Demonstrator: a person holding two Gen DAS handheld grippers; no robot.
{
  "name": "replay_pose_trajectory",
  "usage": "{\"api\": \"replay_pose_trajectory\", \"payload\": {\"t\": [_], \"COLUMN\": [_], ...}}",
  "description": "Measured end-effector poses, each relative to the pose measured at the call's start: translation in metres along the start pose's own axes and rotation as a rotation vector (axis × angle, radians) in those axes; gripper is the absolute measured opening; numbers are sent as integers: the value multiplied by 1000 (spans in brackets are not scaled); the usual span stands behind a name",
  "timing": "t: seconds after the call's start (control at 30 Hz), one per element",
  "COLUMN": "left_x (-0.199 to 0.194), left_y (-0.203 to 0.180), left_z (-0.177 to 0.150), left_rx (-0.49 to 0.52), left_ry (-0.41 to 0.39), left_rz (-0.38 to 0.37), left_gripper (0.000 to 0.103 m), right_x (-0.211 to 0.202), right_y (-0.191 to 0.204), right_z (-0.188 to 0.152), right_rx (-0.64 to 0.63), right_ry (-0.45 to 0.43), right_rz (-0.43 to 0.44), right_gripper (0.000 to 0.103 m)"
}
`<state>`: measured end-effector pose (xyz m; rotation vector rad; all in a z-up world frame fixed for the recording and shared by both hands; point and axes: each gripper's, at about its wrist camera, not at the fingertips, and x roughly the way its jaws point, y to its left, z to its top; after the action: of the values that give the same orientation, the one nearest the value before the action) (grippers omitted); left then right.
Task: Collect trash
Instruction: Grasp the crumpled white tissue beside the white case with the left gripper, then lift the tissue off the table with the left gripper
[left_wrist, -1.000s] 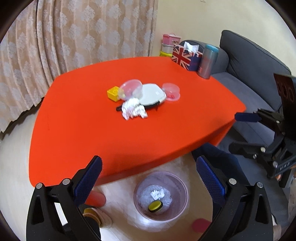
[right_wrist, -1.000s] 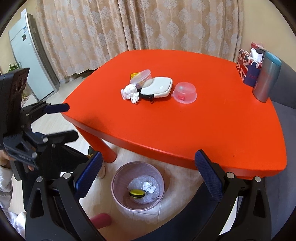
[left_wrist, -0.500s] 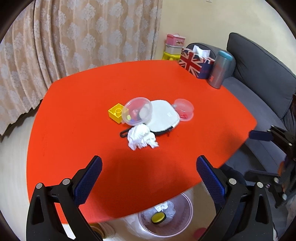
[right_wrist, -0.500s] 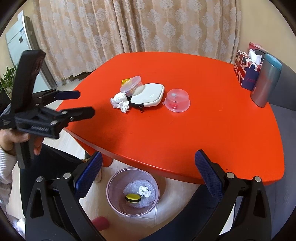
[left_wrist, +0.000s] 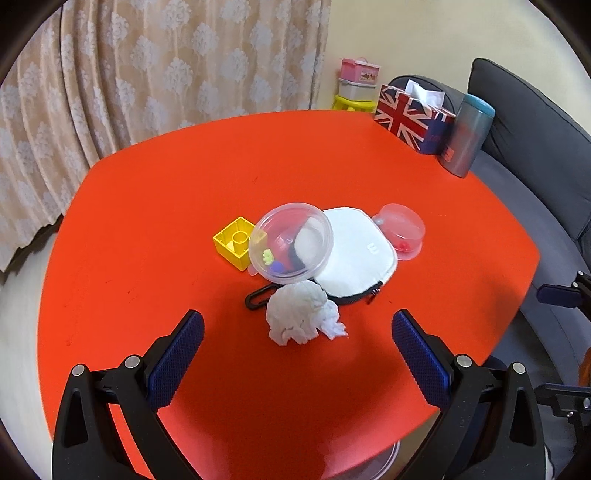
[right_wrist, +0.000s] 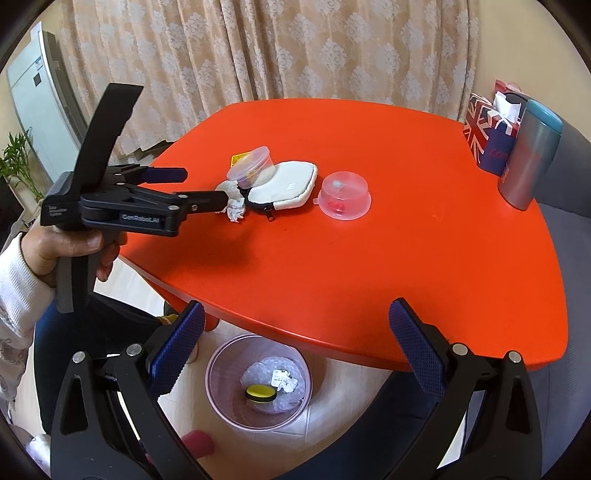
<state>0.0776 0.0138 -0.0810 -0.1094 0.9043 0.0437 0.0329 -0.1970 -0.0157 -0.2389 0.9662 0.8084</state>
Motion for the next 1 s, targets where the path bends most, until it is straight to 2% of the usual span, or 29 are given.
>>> {"api": "replay_pose_trajectory", "payload": {"t": [0.07, 0.13, 0.23, 0.3, 0.33, 0.4, 0.5, 0.63, 1.0], "left_x": [3, 6, 13, 17, 17, 18, 18, 12, -9], "left_y": [1, 2, 4, 5, 6, 6, 4, 7, 9], "left_z": [0, 0, 0, 0, -1, -2, -4, -4, -1], "left_rx": [3, 5, 7, 8, 8, 12, 24, 25, 36], "left_ry": [0, 7, 29, 45, 51, 59, 64, 55, 35], "left_rz": [1, 0, -4, -7, -9, -16, -18, -21, -27], "left_gripper": [97, 92, 75, 55, 52, 32, 16, 12, 12], "right_x": [1, 1, 4, 5, 6, 8, 9, 10, 24], "right_y": [-1, -1, -3, -3, -3, -4, -5, -6, -14], "right_z": [0, 0, 1, 2, 3, 4, 7, 13, 44], "right_rx": [-1, 0, -2, -2, -4, -7, -8, -13, -48], "right_ry": [1, 1, 1, 0, -1, -1, -6, -13, -19], "right_rz": [0, 1, 1, 3, 3, 3, 2, -1, -19], "right_gripper": [98, 98, 98, 98, 98, 98, 98, 98, 98]}}
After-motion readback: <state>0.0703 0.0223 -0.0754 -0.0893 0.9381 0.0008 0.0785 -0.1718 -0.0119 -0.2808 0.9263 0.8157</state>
